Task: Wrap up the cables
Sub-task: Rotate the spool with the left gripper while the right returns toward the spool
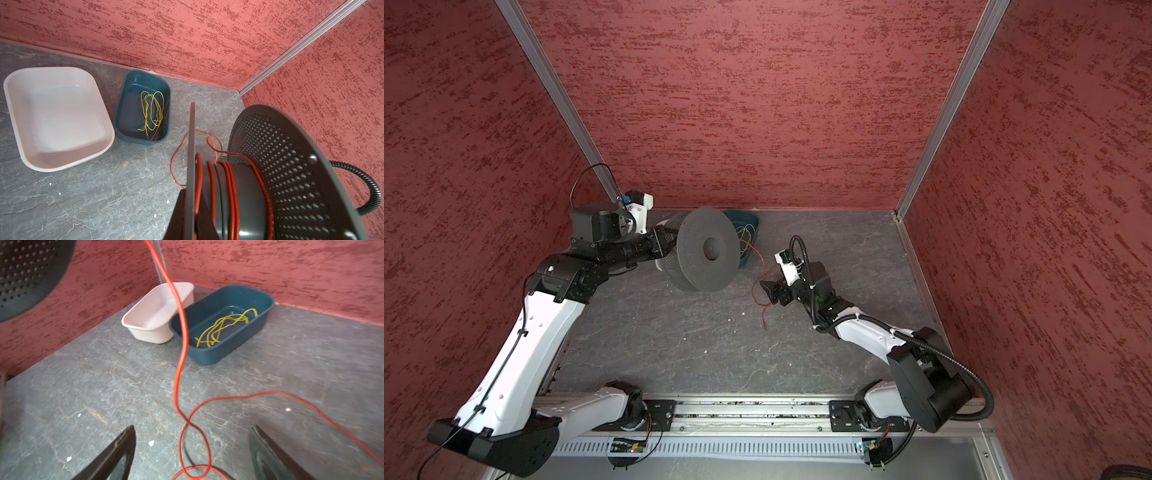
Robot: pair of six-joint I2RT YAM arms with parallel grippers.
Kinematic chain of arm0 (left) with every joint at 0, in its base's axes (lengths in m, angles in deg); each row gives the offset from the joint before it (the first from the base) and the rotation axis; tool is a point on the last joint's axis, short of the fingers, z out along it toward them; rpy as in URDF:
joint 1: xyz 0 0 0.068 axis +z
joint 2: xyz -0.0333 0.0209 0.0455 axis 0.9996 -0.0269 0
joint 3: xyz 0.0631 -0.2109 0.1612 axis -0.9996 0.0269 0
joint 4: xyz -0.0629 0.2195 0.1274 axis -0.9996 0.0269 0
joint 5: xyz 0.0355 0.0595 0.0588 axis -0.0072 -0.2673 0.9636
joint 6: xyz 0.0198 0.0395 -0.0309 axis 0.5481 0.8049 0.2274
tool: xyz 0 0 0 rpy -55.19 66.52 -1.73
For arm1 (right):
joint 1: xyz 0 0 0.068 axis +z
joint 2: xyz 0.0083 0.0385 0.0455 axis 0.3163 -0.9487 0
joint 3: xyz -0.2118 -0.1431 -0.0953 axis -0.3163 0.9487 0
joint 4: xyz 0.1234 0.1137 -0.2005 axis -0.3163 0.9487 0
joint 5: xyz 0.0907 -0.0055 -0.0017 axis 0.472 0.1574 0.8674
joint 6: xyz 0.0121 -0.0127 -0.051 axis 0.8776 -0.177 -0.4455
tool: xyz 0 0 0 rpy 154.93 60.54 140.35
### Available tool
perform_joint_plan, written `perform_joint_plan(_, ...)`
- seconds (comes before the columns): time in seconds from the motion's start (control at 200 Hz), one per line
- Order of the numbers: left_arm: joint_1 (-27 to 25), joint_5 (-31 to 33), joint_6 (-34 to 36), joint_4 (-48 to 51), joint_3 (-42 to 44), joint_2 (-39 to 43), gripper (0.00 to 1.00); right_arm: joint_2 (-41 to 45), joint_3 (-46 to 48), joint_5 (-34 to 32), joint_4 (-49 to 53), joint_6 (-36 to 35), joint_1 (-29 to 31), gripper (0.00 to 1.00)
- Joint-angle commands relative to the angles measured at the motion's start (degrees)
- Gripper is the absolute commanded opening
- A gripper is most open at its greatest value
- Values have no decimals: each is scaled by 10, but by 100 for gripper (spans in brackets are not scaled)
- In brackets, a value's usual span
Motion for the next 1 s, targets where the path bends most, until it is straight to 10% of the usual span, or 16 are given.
perform_joint_plan(0.0,6,-17,-10,-30,-14,19,0,-21,12,67,-58,2,-2,83)
perform_joint_plan(0.992,-30,-68,-34,-8,-166,4,0,-115,24,-20,-228,58,-2,73)
